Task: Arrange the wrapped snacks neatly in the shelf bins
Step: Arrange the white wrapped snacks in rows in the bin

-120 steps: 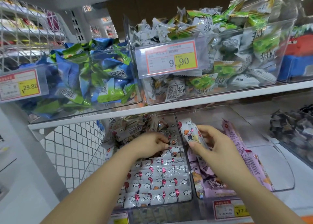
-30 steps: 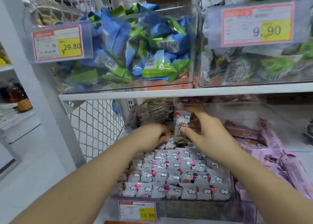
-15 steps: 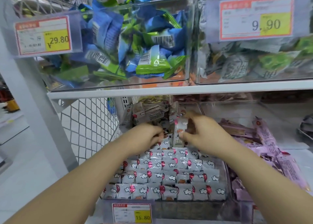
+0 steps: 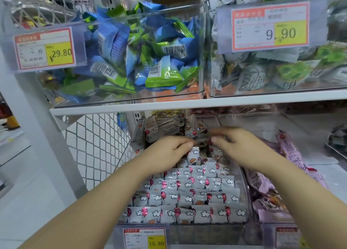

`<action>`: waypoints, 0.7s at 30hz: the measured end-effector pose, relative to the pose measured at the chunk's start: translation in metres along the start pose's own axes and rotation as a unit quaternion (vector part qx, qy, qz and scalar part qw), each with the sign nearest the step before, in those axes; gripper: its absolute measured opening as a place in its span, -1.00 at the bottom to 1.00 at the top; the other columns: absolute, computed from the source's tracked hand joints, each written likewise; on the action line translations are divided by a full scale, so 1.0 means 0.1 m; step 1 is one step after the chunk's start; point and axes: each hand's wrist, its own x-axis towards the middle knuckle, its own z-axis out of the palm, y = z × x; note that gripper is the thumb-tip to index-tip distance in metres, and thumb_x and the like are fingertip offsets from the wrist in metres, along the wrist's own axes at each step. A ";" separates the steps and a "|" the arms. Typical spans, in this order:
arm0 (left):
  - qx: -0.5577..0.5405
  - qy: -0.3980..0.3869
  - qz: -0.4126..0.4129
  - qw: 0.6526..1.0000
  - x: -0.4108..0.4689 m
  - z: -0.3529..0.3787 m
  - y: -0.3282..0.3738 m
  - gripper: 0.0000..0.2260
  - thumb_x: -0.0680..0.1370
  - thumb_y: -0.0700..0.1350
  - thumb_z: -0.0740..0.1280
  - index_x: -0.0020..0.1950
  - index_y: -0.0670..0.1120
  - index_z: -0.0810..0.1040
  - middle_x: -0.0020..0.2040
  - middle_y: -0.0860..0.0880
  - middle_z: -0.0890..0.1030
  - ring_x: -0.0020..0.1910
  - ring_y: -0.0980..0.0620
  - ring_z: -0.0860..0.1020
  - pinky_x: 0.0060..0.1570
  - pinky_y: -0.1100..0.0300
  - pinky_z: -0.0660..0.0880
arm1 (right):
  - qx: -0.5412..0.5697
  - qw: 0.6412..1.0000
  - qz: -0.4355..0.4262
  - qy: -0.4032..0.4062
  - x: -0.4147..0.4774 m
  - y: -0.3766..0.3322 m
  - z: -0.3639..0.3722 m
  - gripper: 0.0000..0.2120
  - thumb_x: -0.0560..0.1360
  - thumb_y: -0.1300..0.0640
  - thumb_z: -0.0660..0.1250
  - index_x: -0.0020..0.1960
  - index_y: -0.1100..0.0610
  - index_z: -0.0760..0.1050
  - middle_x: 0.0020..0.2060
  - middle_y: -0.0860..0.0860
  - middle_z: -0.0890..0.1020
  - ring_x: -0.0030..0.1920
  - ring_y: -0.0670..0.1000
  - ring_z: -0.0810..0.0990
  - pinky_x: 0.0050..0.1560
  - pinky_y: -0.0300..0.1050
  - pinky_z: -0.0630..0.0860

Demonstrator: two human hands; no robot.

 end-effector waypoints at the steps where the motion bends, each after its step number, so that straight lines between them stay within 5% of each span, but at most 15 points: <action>1: 0.009 -0.009 0.006 1.000 0.02 0.00 0.04 -0.70 0.62 0.05 0.14 0.30 0.06 0.49 0.19 0.06 0.59 0.10 0.12 0.53 0.09 0.26 0.43 | 0.025 0.999 0.012 0.026 -0.03 0.04 -0.04 -0.71 0.58 0.06 0.20 0.27 0.02 0.50 0.16 -0.07 0.60 0.13 -0.06 0.55 0.06 -0.28 0.39; 5: 0.064 -0.050 -0.001 0.997 0.10 0.07 0.13 -0.70 0.60 -0.01 0.20 0.32 0.03 0.49 0.28 0.12 0.52 0.14 0.22 0.49 0.03 0.47 0.29 | 0.107 0.989 0.084 0.050 -0.26 0.19 -0.07 -0.67 0.55 0.09 0.27 0.31 0.07 0.47 0.22 -0.03 0.56 0.16 -0.07 0.52 0.17 -0.23 0.35; 10: 0.070 -0.104 -0.044 0.991 0.20 0.21 0.12 -0.72 0.58 -0.01 0.25 0.27 0.00 0.54 0.26 0.07 0.55 0.08 0.14 0.54 0.13 0.24 0.44 | 0.155 0.983 0.098 0.024 -0.42 0.28 -0.01 -0.63 0.55 0.06 0.27 0.35 -0.02 0.42 0.26 -0.15 0.50 0.14 -0.22 0.42 0.17 -0.30 0.24; 13: 0.070 -0.150 -0.067 0.984 0.25 0.09 0.19 -0.66 0.61 0.06 0.17 0.34 0.00 0.47 0.31 0.06 0.50 0.17 0.11 0.50 0.11 0.29 0.35 | 0.173 0.980 0.100 0.020 -0.41 0.29 -0.03 -0.63 0.55 0.07 0.27 0.36 -0.02 0.41 0.20 -0.19 0.49 0.11 -0.23 0.43 0.13 -0.32 0.25; 17: -0.024 -0.165 -0.108 0.980 0.38 0.02 0.36 -0.57 0.62 0.13 0.05 0.45 0.00 0.30 0.40 0.05 0.37 0.34 0.03 0.39 0.37 0.11 0.25 | 0.187 0.977 0.101 0.019 -0.40 0.30 -0.04 -0.64 0.55 0.05 0.27 0.34 -0.05 0.42 0.13 -0.22 0.50 0.00 -0.25 0.47 -0.01 -0.39 0.31; 21: 0.068 -0.189 -0.073 0.977 0.60 0.18 0.50 -0.63 0.64 0.07 0.06 0.35 -0.06 0.41 0.35 -0.04 0.45 0.23 -0.02 0.45 0.18 0.16 0.37 | 0.200 0.975 0.099 0.022 -0.39 0.34 -0.03 -0.64 0.54 0.06 0.28 0.33 -0.04 0.44 0.09 -0.17 0.56 -0.11 -0.37 0.47 -0.18 -0.58 0.32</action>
